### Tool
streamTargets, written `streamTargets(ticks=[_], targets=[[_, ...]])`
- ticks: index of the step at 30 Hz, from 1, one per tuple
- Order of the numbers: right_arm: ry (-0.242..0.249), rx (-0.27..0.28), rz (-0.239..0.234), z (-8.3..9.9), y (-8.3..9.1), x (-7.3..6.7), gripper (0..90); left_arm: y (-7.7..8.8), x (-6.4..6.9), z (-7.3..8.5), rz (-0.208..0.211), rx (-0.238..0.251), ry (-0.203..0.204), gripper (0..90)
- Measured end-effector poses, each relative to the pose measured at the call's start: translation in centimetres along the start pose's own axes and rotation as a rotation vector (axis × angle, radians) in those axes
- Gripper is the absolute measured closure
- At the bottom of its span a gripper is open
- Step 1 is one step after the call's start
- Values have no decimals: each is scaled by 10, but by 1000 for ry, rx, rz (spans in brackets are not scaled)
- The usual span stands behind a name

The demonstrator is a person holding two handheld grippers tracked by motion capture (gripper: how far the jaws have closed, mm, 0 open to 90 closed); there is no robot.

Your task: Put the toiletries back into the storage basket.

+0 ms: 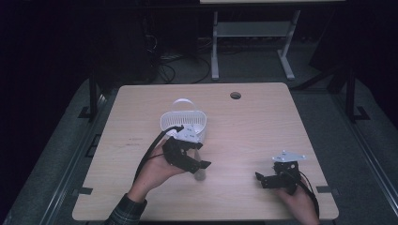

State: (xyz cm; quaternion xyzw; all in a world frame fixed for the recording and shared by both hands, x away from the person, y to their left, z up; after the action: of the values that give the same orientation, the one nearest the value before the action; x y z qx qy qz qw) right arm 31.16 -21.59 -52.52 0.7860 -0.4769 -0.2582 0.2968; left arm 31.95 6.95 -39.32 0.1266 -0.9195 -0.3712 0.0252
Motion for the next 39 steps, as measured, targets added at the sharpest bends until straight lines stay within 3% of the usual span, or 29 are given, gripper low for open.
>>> streamTargets(ticks=[39], targets=[[-1,1,-1,0,0,0,15,62,-29,38,-120,29,117,296]])
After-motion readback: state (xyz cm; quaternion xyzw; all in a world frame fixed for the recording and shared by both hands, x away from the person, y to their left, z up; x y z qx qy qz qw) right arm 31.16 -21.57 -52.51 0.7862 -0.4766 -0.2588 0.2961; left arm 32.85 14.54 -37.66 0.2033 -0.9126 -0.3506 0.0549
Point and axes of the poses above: each handheld gripper's, and its own axes: y roughly backward along the jaws, z roughly out of its underside, x roughly to its right, the point moved 6 cm from there along -y, roughly forward along the jaws, and after that the axes turned 8 degrees about -y, right-handed, at the moved point
